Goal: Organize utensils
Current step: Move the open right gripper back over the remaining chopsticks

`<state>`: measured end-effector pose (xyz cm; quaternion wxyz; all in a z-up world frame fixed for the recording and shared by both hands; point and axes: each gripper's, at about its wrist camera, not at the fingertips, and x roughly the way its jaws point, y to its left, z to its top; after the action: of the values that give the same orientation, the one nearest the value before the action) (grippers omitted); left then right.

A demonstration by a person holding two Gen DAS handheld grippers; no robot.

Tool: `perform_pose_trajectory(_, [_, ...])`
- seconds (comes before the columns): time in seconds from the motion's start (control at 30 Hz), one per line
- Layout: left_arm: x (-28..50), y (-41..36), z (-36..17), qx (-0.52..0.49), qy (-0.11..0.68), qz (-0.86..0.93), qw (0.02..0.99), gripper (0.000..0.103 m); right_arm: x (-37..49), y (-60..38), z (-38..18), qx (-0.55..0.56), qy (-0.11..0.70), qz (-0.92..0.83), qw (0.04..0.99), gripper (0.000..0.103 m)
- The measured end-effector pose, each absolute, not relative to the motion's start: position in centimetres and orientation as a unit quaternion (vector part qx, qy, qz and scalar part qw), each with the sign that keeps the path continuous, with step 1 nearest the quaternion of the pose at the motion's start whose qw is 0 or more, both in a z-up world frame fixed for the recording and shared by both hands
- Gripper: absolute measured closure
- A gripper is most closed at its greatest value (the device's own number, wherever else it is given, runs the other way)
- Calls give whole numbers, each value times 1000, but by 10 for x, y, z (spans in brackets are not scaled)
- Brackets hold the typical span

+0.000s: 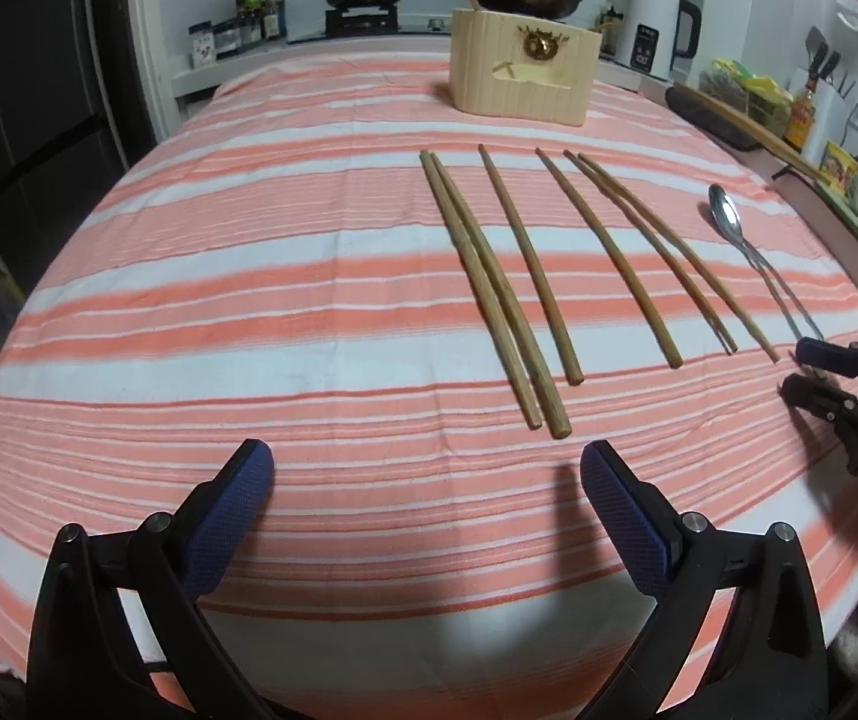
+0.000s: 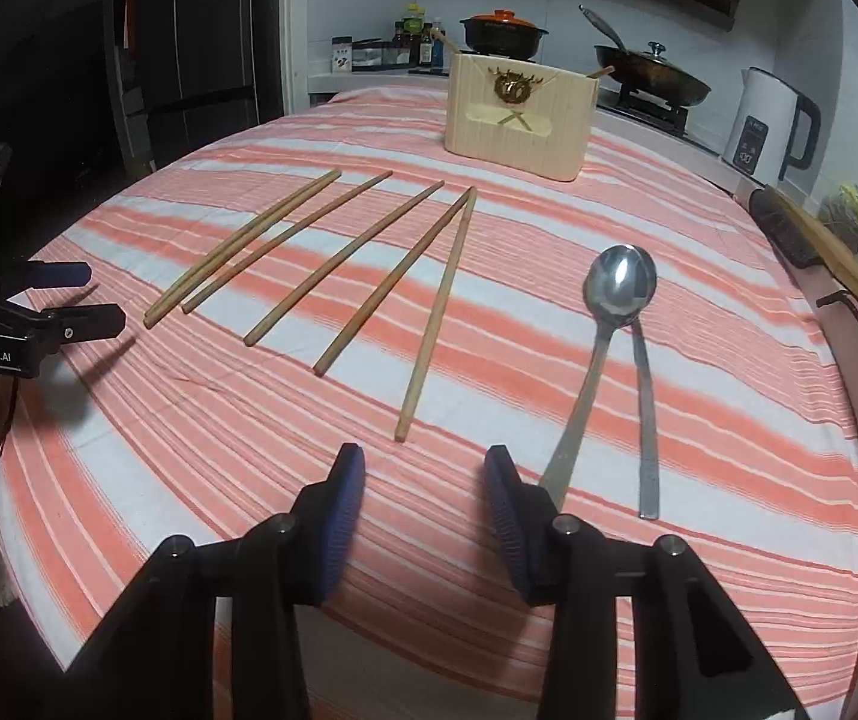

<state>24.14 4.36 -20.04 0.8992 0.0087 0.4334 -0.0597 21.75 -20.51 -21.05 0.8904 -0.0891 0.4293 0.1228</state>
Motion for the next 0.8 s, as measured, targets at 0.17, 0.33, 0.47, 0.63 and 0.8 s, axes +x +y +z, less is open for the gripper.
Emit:
perform_pose_trajectory(0.17, [245,45,-205,6,447,-57,893,3,222,-205,-212,-84,435,127,888,61])
perform_pose_trajectory(0.33, [250,39,-207,21,453,-54,890,2,223,-207,-212,-78,434,127,888,62])
perform_pose_trajectory(0.47, [254,37,-206,23,457,-48,888,2,223,-206,-212,-78,434,127,889,62])
perform_pose_trajectory(0.63, [259,38,-204,18,462,-43,886,8,223,-206,-213,-77,434,127,888,62])
perform_pose_trajectory(0.8, [257,42,-204,18,464,-48,885,10,223,-206,-213,-78,434,127,889,62])
